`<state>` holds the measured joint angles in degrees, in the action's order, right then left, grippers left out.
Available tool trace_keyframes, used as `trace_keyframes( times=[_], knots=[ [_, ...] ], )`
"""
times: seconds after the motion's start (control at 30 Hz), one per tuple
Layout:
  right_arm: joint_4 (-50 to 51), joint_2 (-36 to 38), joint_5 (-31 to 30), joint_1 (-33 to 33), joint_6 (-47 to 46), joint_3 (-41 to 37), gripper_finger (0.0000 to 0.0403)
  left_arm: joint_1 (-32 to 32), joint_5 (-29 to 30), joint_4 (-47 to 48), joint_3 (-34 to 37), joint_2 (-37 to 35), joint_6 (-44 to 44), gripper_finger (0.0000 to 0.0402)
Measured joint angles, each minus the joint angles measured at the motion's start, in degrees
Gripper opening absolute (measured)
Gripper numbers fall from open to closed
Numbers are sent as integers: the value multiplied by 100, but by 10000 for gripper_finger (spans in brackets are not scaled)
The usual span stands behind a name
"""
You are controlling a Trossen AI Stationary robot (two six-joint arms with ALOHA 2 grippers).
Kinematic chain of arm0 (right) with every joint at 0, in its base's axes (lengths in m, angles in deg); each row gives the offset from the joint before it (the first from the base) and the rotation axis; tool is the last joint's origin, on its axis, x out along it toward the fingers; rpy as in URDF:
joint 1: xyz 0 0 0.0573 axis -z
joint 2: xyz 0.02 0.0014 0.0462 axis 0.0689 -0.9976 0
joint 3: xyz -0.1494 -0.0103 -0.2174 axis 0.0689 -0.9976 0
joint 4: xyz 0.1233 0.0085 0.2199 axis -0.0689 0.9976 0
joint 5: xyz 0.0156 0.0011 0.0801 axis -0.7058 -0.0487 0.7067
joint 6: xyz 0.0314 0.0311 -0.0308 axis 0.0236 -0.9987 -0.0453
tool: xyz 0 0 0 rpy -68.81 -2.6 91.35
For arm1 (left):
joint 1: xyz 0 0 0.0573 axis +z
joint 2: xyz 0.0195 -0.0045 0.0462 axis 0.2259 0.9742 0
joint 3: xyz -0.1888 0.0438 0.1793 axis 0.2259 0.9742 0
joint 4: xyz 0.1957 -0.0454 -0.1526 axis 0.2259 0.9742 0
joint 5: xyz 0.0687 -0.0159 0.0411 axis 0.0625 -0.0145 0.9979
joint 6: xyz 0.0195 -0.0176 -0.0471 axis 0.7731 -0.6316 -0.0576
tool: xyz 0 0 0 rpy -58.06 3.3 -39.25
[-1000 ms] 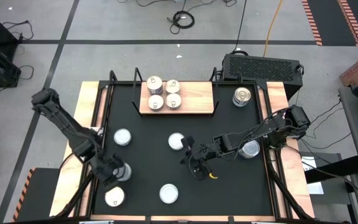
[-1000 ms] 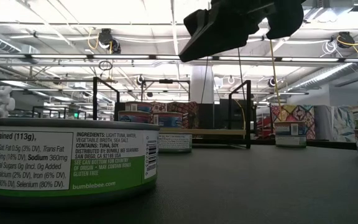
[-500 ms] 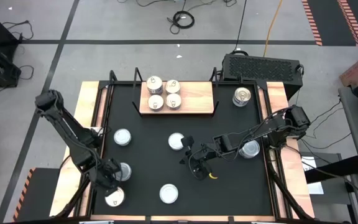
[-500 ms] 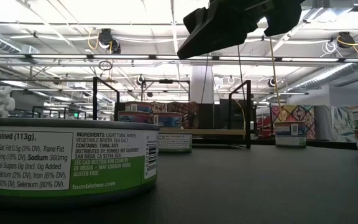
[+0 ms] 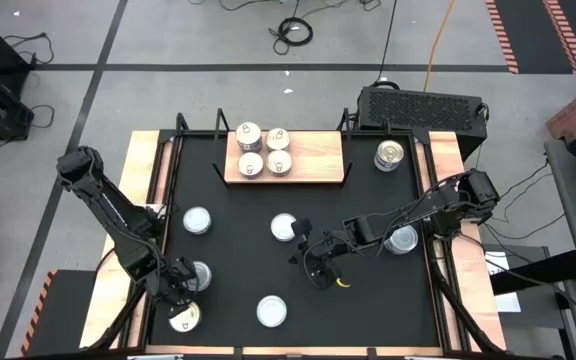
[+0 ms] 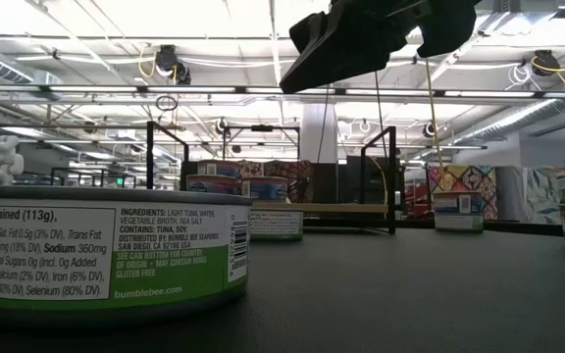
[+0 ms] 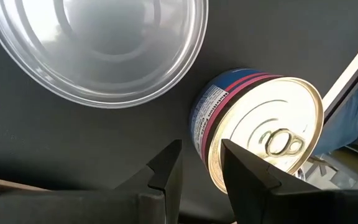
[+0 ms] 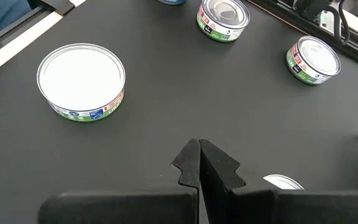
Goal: Stack canned seafood by type on shelf
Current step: Stack the blue tuna can on top of the blue tuna can on the shelf
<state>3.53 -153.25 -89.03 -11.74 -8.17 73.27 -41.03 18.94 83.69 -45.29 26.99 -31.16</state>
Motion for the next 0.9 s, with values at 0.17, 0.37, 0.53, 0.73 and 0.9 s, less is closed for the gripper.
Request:
trace_keyframes(
  times=[0.17,0.37,0.53,0.73,0.9],
  knots=[
    [2,0,-1,-2,0,0,0,0,36,3,0,0,144,109],
    [4,0,-2,0,2,0,0,0,69,11,0,0,146,109],
    [4,0,-2,3,2,0,0,0,606,13,0,0,607,109],
    [47,0,-2,0,0,0,0,0,1025,-148,0,0,916,109],
    [80,0,-2,0,2,0,0,0,727,-223,0,0,557,109]
  ],
)
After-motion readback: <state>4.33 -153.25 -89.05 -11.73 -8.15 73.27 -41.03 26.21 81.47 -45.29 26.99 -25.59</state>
